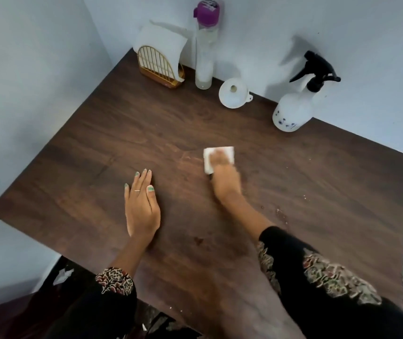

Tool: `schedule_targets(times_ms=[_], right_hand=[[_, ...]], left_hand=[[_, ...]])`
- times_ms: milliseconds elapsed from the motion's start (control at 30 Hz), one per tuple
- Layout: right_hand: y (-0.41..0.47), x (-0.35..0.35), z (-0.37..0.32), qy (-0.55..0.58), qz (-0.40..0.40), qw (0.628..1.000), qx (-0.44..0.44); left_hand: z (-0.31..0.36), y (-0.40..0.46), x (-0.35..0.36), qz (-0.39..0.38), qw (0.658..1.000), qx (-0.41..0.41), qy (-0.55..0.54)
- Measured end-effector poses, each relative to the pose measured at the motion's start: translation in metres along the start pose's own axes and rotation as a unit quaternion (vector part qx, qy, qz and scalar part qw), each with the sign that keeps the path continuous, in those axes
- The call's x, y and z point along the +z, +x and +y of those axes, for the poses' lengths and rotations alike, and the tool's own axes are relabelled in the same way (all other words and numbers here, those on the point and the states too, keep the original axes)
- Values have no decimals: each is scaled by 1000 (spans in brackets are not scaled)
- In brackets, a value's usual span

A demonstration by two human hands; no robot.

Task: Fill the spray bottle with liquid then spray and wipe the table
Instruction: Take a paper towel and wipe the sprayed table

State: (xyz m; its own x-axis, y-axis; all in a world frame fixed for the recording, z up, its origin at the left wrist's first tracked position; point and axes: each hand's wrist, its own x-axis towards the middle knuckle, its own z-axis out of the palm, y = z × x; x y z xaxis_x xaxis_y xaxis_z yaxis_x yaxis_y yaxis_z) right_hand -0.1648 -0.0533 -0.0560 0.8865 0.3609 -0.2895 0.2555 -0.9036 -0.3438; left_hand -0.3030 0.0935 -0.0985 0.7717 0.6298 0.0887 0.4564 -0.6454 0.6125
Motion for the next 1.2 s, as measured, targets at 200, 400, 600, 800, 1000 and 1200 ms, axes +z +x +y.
schedule_targets(times_ms=[200,400,600,800,1000,1200], right_hand=[[-59,50,-24,61,-109,942,-313],[-5,-21,111,-16,29,997,-76],[-7,-28,124,-62,147,985,68],[-112,71,6,39,59,976,-208],[-113,43,48,-16,-65,908,-414],[-58,-44,179,-61,86,994,14]], left_hand=[[-3,0,-2,31,998,-29,-52],[1,-2,-2,31,999,-23,-38],[3,-1,-1,-10,1000,9,12],[2,-1,-1,-54,995,59,51],[5,-4,-2,-54,996,56,47],[7,-6,-3,-49,996,58,46]])
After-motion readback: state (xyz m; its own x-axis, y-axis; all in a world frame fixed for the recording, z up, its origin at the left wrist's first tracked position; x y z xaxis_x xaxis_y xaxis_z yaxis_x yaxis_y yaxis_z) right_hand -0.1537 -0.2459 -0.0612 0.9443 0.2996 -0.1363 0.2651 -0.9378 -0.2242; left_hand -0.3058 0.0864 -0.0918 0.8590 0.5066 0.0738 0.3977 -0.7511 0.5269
